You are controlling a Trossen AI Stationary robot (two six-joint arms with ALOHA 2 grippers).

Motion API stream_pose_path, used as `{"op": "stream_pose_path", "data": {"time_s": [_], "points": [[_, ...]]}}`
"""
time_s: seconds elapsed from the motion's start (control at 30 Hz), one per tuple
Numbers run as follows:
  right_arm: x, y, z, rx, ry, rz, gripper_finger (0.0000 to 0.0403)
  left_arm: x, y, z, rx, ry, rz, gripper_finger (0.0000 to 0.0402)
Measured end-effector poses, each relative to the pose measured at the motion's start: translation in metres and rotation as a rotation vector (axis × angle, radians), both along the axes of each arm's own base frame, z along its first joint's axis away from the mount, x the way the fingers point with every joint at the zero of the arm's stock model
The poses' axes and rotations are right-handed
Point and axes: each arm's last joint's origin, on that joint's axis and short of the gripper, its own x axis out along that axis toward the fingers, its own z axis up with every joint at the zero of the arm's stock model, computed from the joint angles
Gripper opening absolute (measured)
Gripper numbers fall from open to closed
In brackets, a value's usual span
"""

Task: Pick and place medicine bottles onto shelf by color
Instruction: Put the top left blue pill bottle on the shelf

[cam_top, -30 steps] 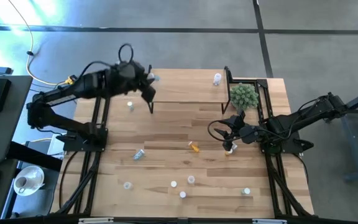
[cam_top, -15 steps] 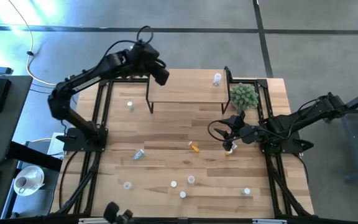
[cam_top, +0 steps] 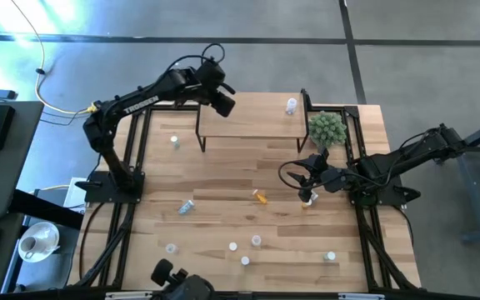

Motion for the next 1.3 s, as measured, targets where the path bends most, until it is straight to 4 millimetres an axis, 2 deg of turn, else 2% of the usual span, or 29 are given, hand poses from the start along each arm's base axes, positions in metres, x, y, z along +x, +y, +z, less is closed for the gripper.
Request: {"op": "stream_pose_path", "data": {"time_s": [0.37, 1.07, 1.3], "points": [[0.0, 0.0, 0.0, 0.0, 0.0, -0.001, 0.019, 0.001, 0.005, -0.021, -0.058, 0.123, 0.045, 0.0105], [0.0, 0.0, 0.0, -0.007, 0.003, 0.003, 0.019, 0.0, 0.008, -0.022, -0.051, 0.126, 0.056, 0.011], [0.0, 0.0, 0.0, -0.009, 0.004, 0.004, 0.019, 0.0, 0.008, -0.023, -0.054, 0.129, 0.055, 0.0144]]}}
